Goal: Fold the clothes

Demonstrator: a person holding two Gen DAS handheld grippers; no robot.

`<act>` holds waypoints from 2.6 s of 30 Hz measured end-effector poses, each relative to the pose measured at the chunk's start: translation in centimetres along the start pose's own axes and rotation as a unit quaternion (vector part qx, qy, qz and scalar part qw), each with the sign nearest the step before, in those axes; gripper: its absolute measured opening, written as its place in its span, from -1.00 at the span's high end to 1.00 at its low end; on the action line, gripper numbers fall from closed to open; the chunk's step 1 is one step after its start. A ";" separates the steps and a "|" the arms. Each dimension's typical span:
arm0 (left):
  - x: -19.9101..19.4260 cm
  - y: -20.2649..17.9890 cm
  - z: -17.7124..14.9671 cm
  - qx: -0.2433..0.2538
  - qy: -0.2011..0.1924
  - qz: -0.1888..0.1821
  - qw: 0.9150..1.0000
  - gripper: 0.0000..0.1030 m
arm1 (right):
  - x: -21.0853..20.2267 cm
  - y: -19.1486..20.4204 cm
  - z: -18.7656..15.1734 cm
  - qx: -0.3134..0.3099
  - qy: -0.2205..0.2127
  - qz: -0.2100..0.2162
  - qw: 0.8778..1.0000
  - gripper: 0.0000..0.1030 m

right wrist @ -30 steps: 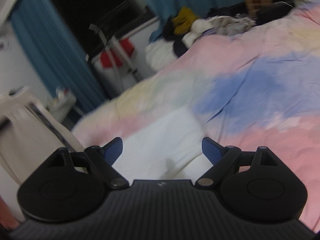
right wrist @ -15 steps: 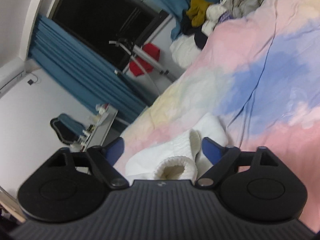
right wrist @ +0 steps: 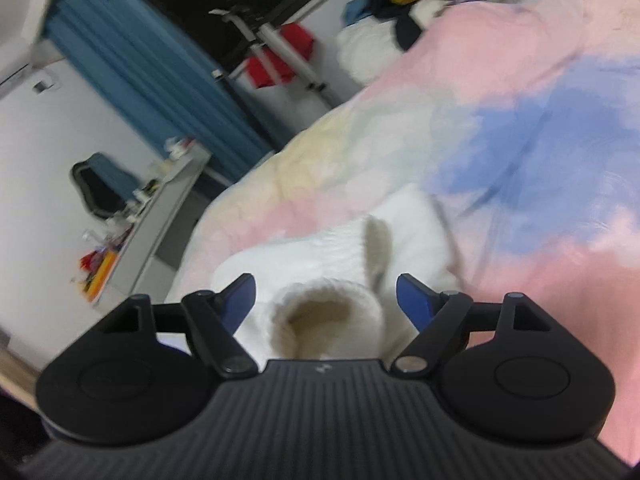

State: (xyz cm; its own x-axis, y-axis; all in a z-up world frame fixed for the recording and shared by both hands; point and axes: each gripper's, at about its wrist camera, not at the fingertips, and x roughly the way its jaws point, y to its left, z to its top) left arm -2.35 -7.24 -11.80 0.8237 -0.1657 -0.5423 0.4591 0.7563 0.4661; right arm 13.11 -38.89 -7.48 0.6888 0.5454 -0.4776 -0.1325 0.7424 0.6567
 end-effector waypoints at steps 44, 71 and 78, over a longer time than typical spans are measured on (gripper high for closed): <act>2.6 2.3 0.4 -0.041 -0.074 -0.024 0.996 -0.58 | -0.7 -2.4 1.5 -0.029 -0.081 -0.107 0.991 -0.35; 0.5 4.1 0.3 -0.127 -0.088 -0.058 0.986 -0.55 | -1.8 2.3 -3.6 -0.097 -0.114 -0.184 0.971 0.61; -0.2 7.3 0.3 -0.224 -0.092 -0.074 0.968 -0.62 | -1.7 0.9 -4.6 -0.043 -0.103 -0.167 0.980 0.53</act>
State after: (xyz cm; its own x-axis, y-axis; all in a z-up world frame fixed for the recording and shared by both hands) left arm 0.94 -1.89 -8.07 0.8244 -0.3711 -0.4273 0.4199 0.9073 0.0220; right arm 8.55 -37.31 -8.77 0.8324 0.1821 -0.5235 0.0716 0.9012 0.4274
